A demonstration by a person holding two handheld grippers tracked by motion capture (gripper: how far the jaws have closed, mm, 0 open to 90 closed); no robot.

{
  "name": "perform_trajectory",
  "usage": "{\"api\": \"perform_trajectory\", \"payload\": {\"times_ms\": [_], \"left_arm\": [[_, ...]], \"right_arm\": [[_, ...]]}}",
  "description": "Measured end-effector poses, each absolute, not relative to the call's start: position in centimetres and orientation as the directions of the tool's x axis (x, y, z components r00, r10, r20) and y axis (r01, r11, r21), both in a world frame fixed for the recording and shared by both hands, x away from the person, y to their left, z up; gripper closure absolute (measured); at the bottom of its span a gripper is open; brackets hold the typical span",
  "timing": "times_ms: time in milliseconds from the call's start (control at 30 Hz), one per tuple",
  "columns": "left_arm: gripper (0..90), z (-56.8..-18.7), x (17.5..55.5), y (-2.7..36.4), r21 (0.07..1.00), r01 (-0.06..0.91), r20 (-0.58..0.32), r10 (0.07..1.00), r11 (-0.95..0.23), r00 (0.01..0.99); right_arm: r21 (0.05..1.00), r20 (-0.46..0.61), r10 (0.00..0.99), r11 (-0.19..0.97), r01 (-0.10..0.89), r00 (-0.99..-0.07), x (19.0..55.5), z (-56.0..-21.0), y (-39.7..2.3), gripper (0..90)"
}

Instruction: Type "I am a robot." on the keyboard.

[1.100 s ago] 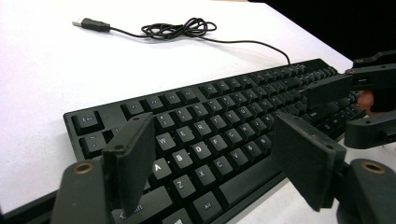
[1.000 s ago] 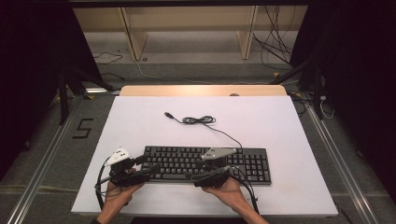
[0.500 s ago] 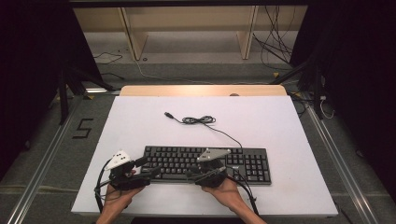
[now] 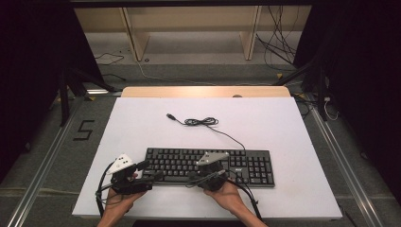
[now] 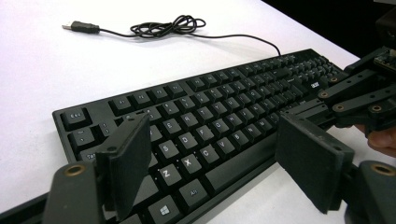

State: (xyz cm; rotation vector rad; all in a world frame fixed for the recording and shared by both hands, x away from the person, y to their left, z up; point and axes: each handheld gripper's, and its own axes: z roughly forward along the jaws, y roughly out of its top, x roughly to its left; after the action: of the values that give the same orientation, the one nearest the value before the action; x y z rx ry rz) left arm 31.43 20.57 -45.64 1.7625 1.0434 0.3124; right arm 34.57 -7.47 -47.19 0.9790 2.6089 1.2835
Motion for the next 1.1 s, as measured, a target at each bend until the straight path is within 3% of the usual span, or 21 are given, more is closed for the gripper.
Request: {"api": "perform_trajectory", "payload": {"times_ms": [1100], "left_arm": [[26.4,-45.71,31.13,20.54,0.859,0.500,-0.248,0.767,-0.108,0.591]], "right_arm": [[0.706,0.181,0.585,0.483,0.518,-0.791,34.88,-48.19,-7.04,90.0]]}}
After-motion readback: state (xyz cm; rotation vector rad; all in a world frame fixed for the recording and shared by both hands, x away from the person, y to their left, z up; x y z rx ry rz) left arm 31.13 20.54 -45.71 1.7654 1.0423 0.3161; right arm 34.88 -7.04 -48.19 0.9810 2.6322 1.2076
